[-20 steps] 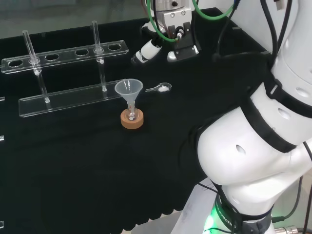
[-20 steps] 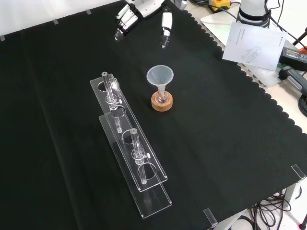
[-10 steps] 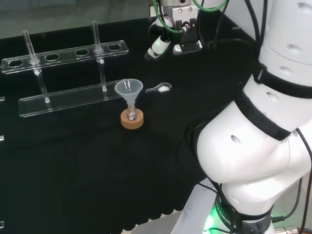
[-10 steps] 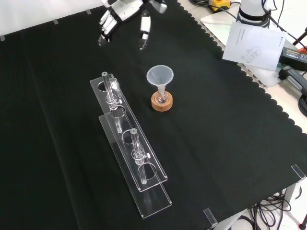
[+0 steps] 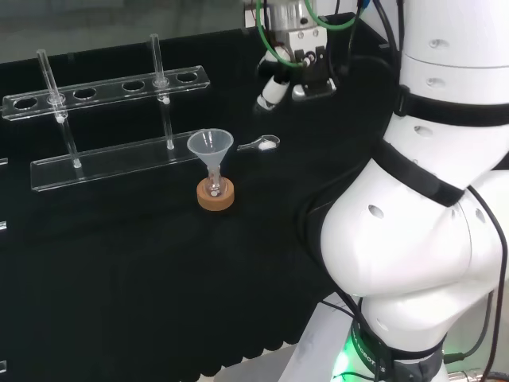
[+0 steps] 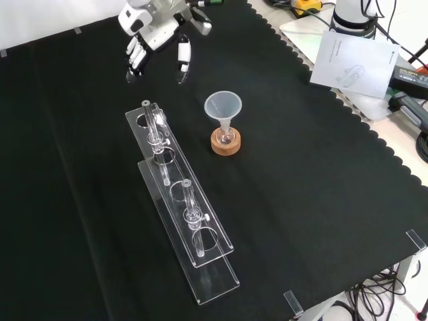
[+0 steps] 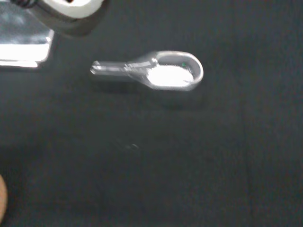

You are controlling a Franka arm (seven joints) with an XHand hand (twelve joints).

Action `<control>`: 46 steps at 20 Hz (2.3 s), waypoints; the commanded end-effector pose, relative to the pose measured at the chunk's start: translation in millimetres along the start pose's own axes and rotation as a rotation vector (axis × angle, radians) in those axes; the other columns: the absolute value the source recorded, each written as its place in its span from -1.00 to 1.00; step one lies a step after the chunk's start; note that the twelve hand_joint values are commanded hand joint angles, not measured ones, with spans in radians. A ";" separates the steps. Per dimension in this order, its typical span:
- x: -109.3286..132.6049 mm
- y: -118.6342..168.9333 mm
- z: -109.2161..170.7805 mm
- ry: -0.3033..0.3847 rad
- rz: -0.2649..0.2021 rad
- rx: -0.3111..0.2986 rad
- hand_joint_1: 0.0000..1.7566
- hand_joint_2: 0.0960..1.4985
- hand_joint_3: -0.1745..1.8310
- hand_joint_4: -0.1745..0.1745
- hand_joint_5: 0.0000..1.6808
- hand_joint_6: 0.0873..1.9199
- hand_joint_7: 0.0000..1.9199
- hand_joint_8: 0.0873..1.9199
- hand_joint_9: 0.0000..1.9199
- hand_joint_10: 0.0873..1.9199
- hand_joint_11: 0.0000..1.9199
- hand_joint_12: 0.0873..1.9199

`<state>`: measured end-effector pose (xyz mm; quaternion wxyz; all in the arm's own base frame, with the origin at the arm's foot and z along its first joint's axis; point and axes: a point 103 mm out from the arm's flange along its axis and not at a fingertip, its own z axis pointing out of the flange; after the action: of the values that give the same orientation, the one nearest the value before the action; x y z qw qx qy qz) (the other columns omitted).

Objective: Pick up the weighing funnel.

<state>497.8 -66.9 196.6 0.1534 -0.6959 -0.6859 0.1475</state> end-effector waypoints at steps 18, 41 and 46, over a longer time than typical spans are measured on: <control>-12.2 64.3 78.2 -0.189 -0.007 0.064 0.01 -0.26 -0.33 -0.10 -0.27 -0.97 -0.57 -0.38 -0.29 -0.52 -0.57 0.32; -6.8 80.2 91.1 -0.307 0.005 0.042 0.01 -0.27 -0.26 0.07 -0.22 -0.45 -0.51 -0.39 -0.25 -0.54 -0.54 0.31; -5.6 83.8 94.8 -0.315 0.004 0.057 0.01 -0.27 -0.26 0.11 -0.17 -0.41 -0.50 -0.39 -0.24 -0.54 -0.53 0.31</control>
<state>533.7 -73.1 78.7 0.0619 -0.6623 -0.6967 0.2687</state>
